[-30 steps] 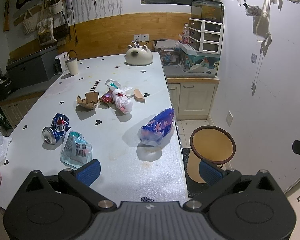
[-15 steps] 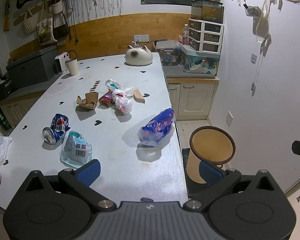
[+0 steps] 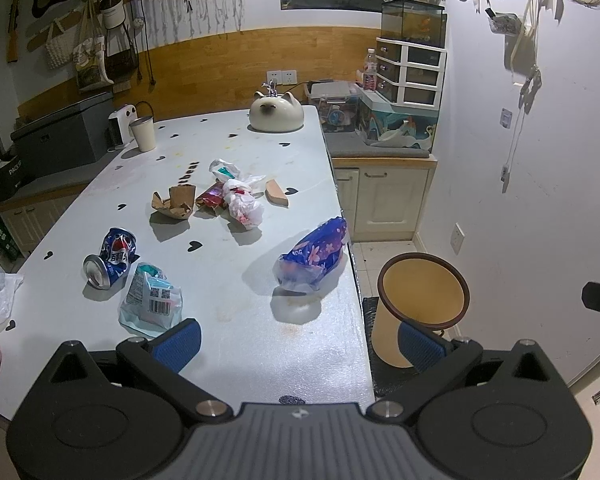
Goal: Collect trash
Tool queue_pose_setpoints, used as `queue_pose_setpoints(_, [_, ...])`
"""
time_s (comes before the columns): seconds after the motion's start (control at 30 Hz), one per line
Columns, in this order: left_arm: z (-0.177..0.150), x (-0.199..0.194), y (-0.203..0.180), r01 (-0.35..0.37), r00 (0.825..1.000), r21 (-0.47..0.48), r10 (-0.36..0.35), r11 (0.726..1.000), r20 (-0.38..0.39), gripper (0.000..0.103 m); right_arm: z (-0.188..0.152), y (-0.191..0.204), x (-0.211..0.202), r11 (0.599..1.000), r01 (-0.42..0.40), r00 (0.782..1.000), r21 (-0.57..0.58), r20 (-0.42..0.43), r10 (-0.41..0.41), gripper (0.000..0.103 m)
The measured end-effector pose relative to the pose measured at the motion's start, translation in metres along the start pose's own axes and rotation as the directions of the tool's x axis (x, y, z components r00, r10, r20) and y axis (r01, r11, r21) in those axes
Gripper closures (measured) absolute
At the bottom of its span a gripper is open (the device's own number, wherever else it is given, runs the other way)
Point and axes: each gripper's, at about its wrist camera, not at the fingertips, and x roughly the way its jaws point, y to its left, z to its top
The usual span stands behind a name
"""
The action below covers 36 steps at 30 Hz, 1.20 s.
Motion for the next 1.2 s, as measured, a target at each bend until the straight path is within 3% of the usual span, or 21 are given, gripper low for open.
queue_pose_setpoints(0.97, [0.001,0.001,-0.001,0.0,1.0,-0.002,0.0,1.0,0.005,0.0,-0.002,-0.002,-0.003,1.0,0.0,1.0,-0.001,0.0,0.0,0.0])
queue_pose_setpoints(1.2, [0.006,-0.005,-0.02,-0.016,1.0,-0.017,0.017,1.0,0.017,0.0,0.001,-0.013,0.0,1.0,-0.005,1.0,-0.011,0.012,0.006,0.0])
